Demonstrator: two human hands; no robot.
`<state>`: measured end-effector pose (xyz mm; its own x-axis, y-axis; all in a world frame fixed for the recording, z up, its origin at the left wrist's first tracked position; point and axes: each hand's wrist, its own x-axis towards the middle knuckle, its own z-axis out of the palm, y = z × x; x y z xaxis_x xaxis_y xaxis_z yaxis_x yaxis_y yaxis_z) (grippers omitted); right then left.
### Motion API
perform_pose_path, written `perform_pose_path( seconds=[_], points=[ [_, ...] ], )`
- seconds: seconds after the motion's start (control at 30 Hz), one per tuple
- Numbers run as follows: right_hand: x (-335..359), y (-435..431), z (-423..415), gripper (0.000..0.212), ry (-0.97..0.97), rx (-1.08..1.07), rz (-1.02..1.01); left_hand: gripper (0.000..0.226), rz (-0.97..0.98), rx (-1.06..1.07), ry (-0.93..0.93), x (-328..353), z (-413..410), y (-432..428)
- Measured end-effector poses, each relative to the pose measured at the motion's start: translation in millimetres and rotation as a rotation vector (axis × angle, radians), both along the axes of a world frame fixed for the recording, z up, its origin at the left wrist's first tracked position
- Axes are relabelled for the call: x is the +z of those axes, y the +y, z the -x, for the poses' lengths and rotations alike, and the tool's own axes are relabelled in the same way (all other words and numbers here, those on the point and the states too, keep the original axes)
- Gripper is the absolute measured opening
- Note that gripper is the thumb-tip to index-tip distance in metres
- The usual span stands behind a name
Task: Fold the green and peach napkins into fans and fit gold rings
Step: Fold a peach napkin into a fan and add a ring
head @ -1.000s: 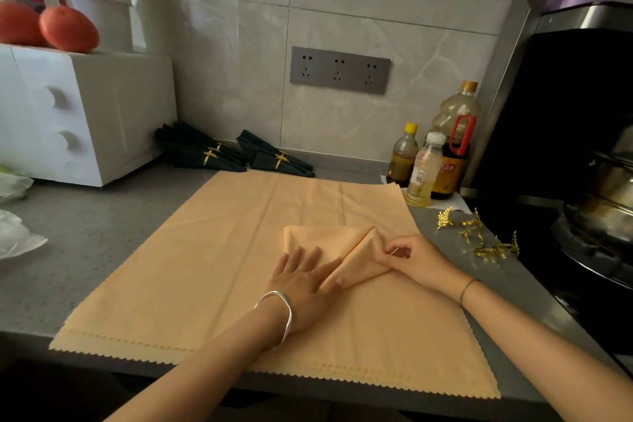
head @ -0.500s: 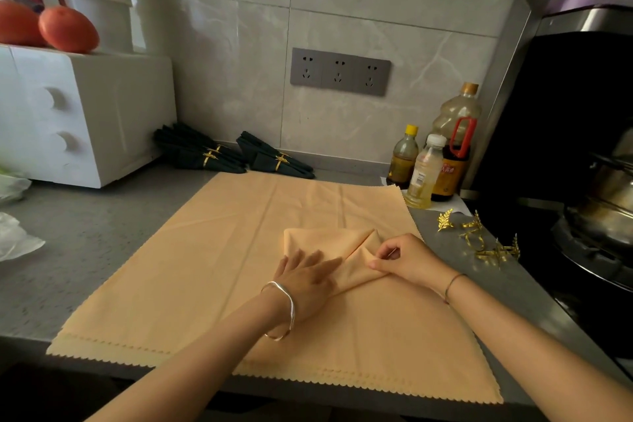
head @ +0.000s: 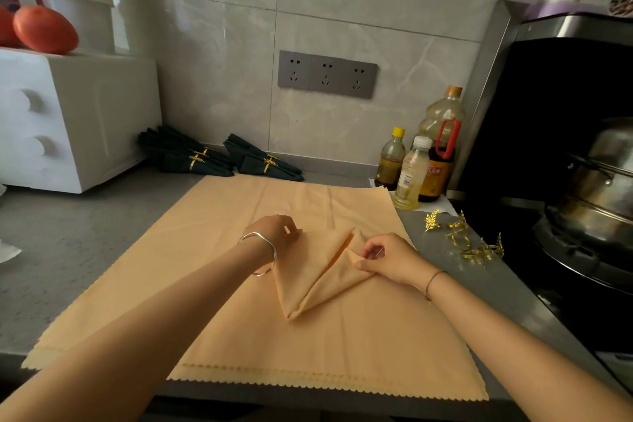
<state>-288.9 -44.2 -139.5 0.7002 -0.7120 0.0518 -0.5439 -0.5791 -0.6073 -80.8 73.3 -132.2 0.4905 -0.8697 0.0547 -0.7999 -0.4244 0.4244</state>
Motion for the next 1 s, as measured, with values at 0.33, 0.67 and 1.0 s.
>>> perform_pose_path(
  seconds=[0.33, 0.67, 1.0],
  points=[
    [0.4, 0.7, -13.0, 0.022, 0.048, -0.114, 0.115, 0.041, -0.285, -0.037, 0.02, 23.2, 32.6, 38.8],
    [-19.0, 7.2, -9.2, 0.028, -0.029, -0.256, 0.119, 0.042, -0.367, -0.238, 0.037, 33.8, 85.2, 60.8],
    [-31.8, 11.8, -8.2, 0.03, -0.165, -0.286, 0.204, 0.052, -0.164, -0.447, -0.307, -18.7, 76.2, 14.5]
  ],
)
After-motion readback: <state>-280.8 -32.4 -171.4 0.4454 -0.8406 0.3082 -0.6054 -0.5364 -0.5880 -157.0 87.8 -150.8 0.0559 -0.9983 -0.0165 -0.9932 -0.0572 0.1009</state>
